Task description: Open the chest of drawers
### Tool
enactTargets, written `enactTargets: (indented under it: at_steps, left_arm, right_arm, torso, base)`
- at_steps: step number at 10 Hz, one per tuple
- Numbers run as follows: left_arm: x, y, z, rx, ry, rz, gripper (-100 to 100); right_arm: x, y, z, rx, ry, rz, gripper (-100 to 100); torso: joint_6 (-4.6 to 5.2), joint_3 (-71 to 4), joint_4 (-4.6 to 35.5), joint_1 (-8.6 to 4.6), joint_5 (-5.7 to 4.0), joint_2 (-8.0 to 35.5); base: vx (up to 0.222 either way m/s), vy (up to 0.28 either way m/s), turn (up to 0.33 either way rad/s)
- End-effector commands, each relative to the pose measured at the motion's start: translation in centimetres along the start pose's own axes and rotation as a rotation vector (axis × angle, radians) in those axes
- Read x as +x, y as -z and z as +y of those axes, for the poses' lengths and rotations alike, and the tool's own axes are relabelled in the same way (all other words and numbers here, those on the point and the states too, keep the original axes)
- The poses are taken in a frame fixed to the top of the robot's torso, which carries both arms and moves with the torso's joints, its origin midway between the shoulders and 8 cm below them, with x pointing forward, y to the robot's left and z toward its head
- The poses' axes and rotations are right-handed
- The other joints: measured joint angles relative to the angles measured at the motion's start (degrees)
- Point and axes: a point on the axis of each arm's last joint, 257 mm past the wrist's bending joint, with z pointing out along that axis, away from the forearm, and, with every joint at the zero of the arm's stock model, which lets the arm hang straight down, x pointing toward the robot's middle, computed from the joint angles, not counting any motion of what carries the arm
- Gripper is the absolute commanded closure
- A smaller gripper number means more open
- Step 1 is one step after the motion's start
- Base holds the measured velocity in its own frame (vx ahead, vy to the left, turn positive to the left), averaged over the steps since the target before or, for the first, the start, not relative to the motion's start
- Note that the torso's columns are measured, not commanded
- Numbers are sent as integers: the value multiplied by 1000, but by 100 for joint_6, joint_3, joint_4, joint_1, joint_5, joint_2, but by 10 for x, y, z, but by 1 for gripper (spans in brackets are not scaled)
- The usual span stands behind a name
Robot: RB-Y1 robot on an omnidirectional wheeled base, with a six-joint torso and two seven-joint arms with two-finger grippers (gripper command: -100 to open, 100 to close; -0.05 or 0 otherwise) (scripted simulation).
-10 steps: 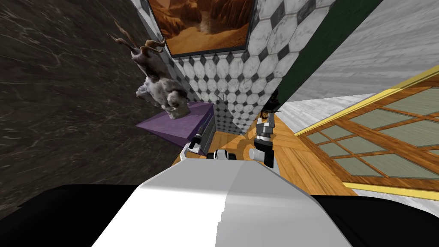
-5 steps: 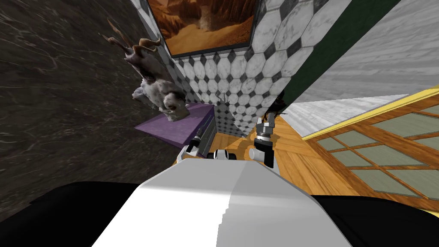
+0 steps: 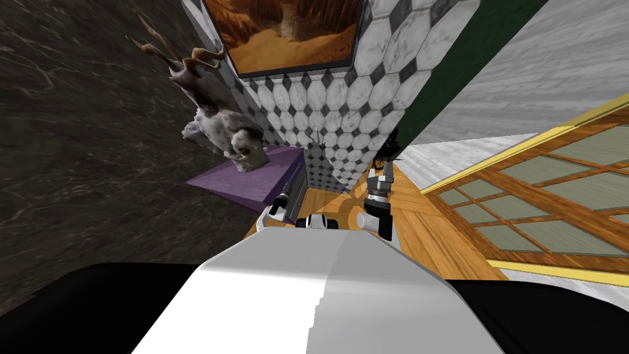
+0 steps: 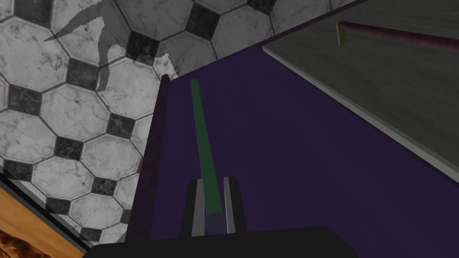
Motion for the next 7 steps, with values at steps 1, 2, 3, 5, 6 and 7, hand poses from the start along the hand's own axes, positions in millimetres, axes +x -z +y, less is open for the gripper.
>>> enactTargets:
  at_steps: [1, 2, 3, 5, 6, 7]
  left_arm:
    - [-2, 10, -8, 17, -1, 2, 100]
    - [-2, 14, -11, 23, -1, 4, 100]
    - [-3, 18, -14, 29, -1, 5, 100]
    - [-3, 18, -9, 14, -3, 8, -100]
    - [-3, 18, -9, 11, -3, 8, -100]
    - [-4, 19, -6, 5, -5, 10, -100]
  right_arm:
    - [0, 0, 0, 0, 0, 0, 0]
    - [0, 0, 0, 0, 0, 0, 0]
    - [0, 0, 0, 0, 0, 0, 0]
    - [0, 0, 0, 0, 0, 0, 0]
    - [0, 0, 0, 0, 0, 0, 0]
    - [0, 0, 0, 0, 1, 0, 0]
  torso:
    - [20, -7, -2, -7, -2, -16]
    - [32, -16, -14, 2, 7, -35]
    - [35, -24, -21, 31, 17, -49]
    - [36, -27, -23, 90, 34, -54]
    - [34, -26, -22, 126, 44, -52]
    - [34, -27, -23, 110, 42, -55]
  base:
    - [40, -231, 105]
    - [30, -229, 78]
    - [25, -209, 88]
    - [9, -13, 8]
    - [21, 148, -11]
    - [-6, 180, -7]
